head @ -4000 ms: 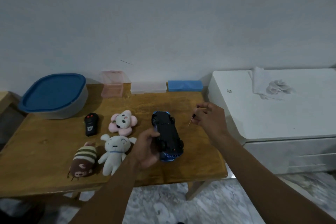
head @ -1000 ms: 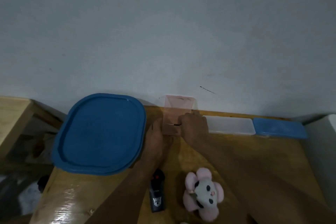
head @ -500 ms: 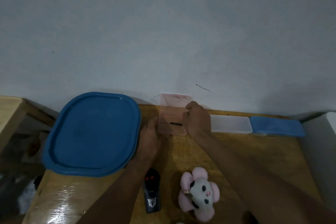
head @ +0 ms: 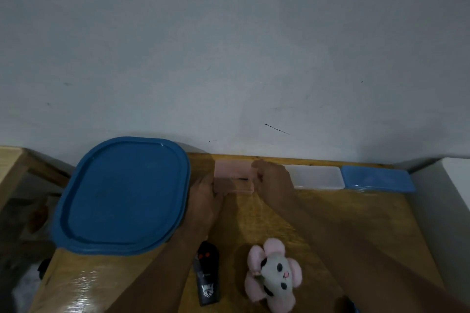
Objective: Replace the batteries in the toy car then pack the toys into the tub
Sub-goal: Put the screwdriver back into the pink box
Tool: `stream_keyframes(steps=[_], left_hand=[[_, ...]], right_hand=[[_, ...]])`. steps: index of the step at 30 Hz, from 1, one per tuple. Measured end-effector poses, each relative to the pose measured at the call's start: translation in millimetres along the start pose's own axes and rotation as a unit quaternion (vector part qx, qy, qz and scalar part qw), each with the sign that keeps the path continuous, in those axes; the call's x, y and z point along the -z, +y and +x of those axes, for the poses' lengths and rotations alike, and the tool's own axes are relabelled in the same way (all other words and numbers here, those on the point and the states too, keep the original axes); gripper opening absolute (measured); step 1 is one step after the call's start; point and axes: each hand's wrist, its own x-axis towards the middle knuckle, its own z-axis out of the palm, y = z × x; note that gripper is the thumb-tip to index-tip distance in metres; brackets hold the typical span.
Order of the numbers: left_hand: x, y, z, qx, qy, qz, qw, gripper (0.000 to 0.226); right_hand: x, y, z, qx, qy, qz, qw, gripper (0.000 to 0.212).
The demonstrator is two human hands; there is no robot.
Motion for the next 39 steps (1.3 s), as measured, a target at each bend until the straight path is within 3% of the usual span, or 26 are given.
stream_keyframes(steps=[5, 20, 32, 36, 39], left_hand=[[6.1, 11.8, -3.5, 0.04, -0.021, -0.04, 0.998, 0.024], [7.9, 20.7, 1.1, 0.083, -0.011, -0.027, 0.996, 0.027], [2.7, 37.8, -17.2, 0.125, -0.039, 0.139, 0.982, 0.021], [1.8, 51.6, -50.1, 0.078, -0.027, 0.132, 0.988, 0.032], [18.6, 65.2, -71.2, 0.034, 0.001, 0.093, 0.995, 0.036]], right_hand=[[-11.7, 1.5, -14.7, 0.038, -0.053, -0.067, 0.996, 0.041], [-19.5, -1.1, -13.8, 0.015, -0.072, -0.102, 0.992, 0.026], [-4.8, -13.8, -35.5, 0.019, -0.066, -0.122, 0.99, 0.031], [9.4, -14.8, -58.0, -0.002, -0.046, -0.088, 0.995, 0.019], [19.9, -19.7, -76.0, -0.007, -0.021, -0.056, 0.998, 0.023]])
